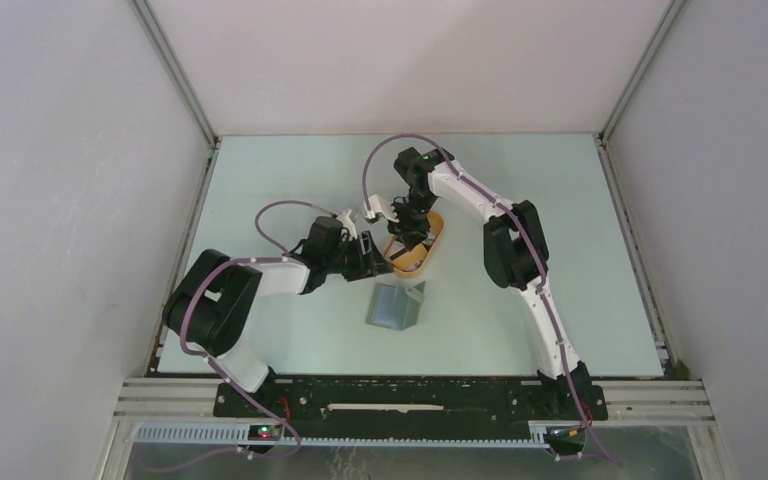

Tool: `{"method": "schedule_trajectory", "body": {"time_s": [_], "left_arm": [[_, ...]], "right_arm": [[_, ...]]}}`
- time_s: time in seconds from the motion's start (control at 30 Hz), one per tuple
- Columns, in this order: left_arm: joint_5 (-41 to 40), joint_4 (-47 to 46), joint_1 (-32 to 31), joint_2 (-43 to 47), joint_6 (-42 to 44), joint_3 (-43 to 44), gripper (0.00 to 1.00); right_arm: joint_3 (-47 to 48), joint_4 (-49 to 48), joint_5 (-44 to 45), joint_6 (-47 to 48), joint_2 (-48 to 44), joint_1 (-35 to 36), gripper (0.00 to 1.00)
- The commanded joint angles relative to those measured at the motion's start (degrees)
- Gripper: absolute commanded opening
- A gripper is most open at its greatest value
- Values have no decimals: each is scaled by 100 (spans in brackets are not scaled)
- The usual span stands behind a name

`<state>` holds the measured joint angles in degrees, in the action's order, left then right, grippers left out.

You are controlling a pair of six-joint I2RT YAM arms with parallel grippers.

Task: Put the credit cards into the card holder
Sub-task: Pick up the credit card from the storage box.

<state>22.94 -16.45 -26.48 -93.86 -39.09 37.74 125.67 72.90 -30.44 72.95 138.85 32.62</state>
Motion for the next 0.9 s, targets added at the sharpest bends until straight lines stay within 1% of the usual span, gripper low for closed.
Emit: {"method": "schedule_trajectory", "body": {"time_s": [0.0,0.1,0.2,0.27,0.53,0.7,0.87], "left_arm": [[127,-251,29,80,-80,257,61],[115,-272,29,132,-96,220,61],[85,-293,29,195,-116,160,61],[44,-302,29,276,-125,110,61],[-34,-387,38,668,-147,-92,61],[-89,-508,79,947,-143,-274,62],[-191,-596,133,1216,-160,-459,63]], "right_arm": [[-200,-178,38,-55,-347,-107,28],[-279,-279,-40,-91,-485,-178,19],[-330,-319,-114,-117,-587,-243,4],[-340,-320,-182,-125,-647,-276,0],[-352,-406,-452,-352,-889,-423,0],[-379,-469,-762,-699,-979,-581,0],[-606,-772,-903,-1099,-1111,-707,0]]}}
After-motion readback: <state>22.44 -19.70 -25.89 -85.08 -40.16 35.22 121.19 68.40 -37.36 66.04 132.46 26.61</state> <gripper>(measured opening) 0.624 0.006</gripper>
